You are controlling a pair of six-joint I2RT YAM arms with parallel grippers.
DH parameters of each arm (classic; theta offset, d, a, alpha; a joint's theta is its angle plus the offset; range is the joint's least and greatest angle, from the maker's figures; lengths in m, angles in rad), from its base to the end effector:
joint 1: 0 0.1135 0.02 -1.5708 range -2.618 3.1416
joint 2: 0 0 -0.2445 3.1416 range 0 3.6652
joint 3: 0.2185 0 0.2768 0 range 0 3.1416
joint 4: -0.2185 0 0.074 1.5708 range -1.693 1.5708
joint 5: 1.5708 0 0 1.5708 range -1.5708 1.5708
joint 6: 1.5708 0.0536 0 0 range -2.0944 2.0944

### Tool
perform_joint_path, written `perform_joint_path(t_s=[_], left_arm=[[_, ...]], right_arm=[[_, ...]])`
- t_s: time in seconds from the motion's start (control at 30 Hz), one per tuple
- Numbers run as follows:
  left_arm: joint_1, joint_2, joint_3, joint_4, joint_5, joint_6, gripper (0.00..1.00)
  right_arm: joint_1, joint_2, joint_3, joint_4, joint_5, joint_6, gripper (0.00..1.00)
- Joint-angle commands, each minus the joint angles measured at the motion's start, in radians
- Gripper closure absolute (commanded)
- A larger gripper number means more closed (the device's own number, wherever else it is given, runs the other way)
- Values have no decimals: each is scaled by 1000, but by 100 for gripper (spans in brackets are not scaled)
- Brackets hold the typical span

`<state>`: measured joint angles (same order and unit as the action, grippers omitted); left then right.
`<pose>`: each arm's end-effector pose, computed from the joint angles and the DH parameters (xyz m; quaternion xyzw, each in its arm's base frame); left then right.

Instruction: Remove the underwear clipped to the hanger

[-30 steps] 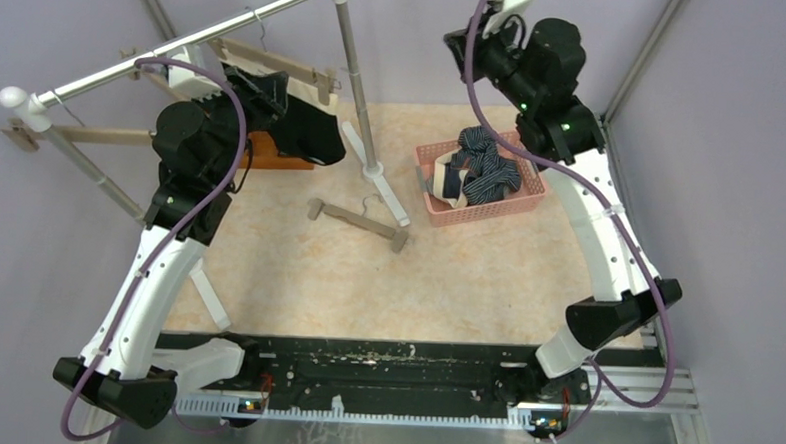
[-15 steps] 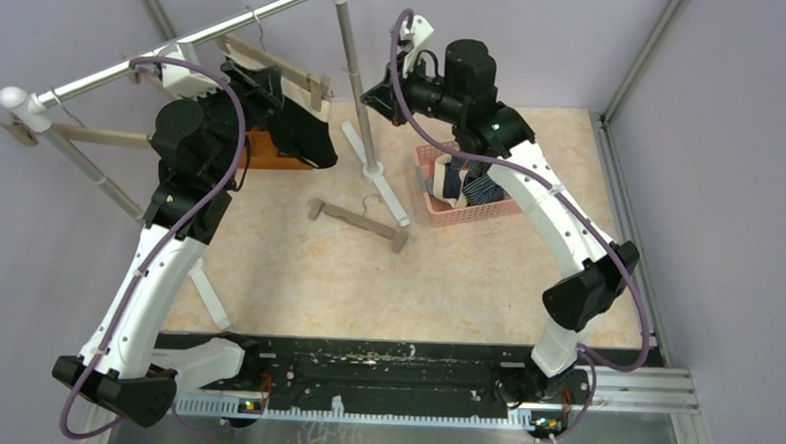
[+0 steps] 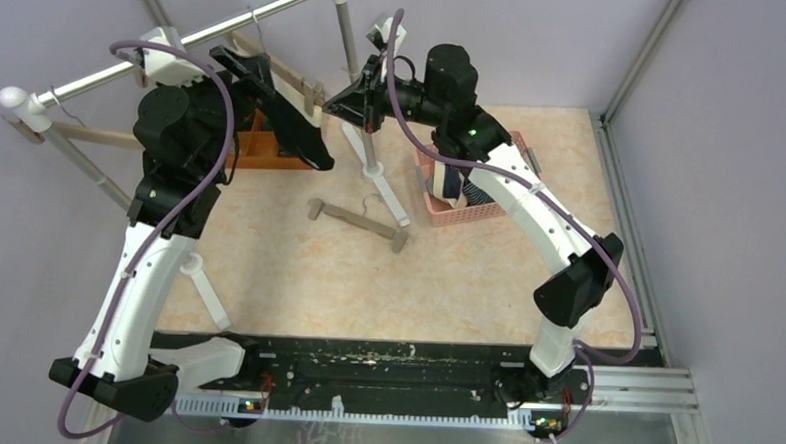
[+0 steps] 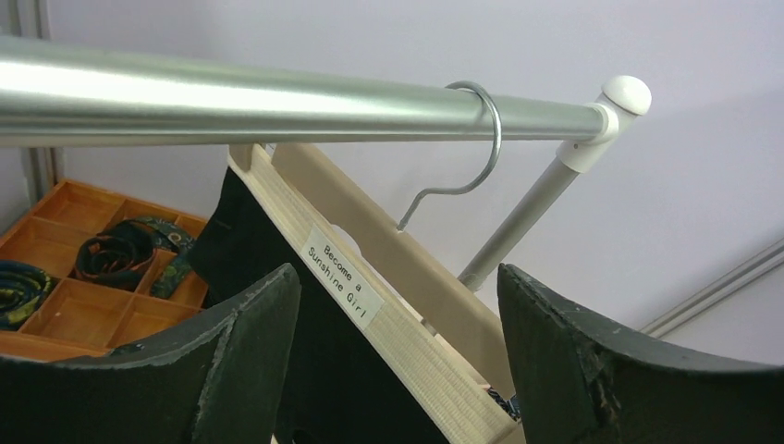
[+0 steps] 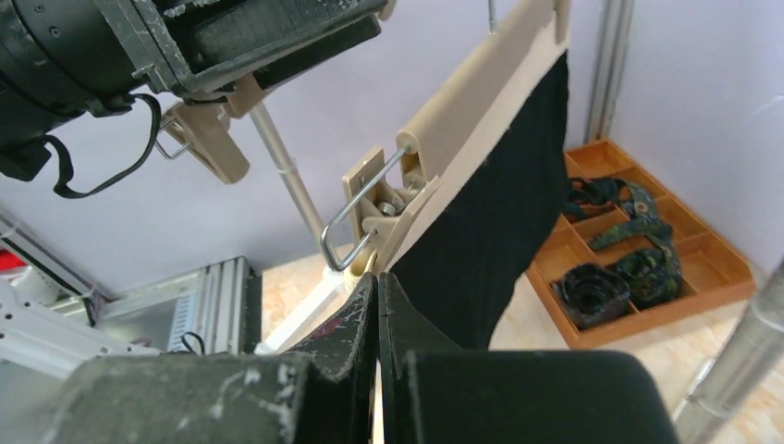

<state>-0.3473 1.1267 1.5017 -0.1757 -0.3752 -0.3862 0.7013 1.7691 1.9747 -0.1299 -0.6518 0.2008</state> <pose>0.2566 -0.0720 0.5136 -0.1564 0.6192 -0.1624 0.7522 0.3127 0.3066 0.4759 -0.3870 0.5659 0.4987 0.5304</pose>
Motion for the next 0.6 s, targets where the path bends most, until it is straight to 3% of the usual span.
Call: perform_joint_path(t_s=[0.0,0.57], left_arm=[[-7,27,83,-102,-27,42,17],[-7,112,252,-324,3,26,11]], right_arm=[[18,16,7,127,-68,62,100],[58,51,-19,157,-75,38,100]])
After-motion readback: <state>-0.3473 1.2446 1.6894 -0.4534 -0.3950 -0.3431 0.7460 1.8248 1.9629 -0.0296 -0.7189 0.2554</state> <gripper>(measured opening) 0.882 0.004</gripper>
